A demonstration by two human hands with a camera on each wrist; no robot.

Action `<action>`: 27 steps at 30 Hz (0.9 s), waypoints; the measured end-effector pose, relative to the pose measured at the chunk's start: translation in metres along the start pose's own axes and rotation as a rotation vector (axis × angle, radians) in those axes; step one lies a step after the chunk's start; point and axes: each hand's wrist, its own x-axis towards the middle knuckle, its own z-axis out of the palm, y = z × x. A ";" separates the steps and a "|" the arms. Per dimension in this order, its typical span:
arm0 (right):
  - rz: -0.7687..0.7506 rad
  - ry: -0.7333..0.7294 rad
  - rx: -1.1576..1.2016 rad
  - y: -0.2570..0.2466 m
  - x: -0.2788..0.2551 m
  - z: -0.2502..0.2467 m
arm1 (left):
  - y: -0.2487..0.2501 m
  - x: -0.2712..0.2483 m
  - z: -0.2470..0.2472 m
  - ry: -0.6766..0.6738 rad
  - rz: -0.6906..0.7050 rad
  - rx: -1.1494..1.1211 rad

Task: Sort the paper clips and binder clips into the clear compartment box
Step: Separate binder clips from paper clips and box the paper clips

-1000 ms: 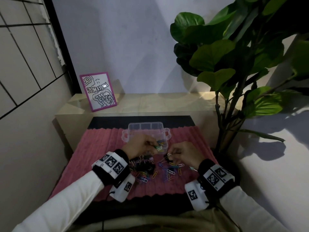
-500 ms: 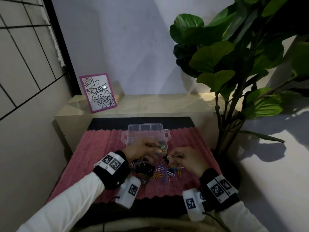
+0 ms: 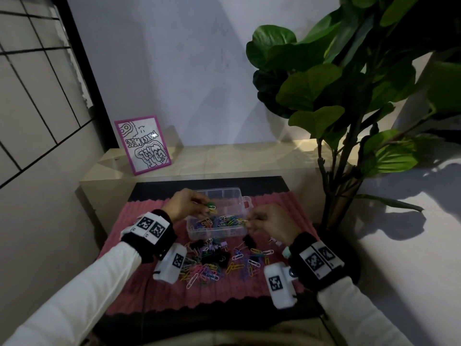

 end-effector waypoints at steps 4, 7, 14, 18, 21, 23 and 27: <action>-0.043 0.022 -0.120 -0.022 0.023 0.004 | 0.002 0.001 0.003 -0.015 0.037 0.256; -0.003 -0.003 -0.188 -0.029 0.033 0.013 | 0.008 -0.007 0.007 0.003 0.076 0.397; -0.122 -0.010 -0.326 -0.008 -0.001 0.008 | 0.016 -0.049 0.033 -0.094 0.212 0.416; -0.089 -0.105 -0.462 0.004 -0.026 0.006 | 0.019 -0.057 0.068 -0.212 0.277 0.519; -0.052 -0.177 -0.692 0.003 -0.041 0.018 | 0.019 -0.050 0.096 -0.269 0.283 0.686; -0.011 -0.205 -0.790 0.005 -0.048 0.029 | 0.017 -0.046 0.110 -0.265 0.265 0.787; -0.007 -0.190 -0.854 0.017 -0.051 0.040 | 0.017 -0.042 0.119 -0.254 0.238 0.893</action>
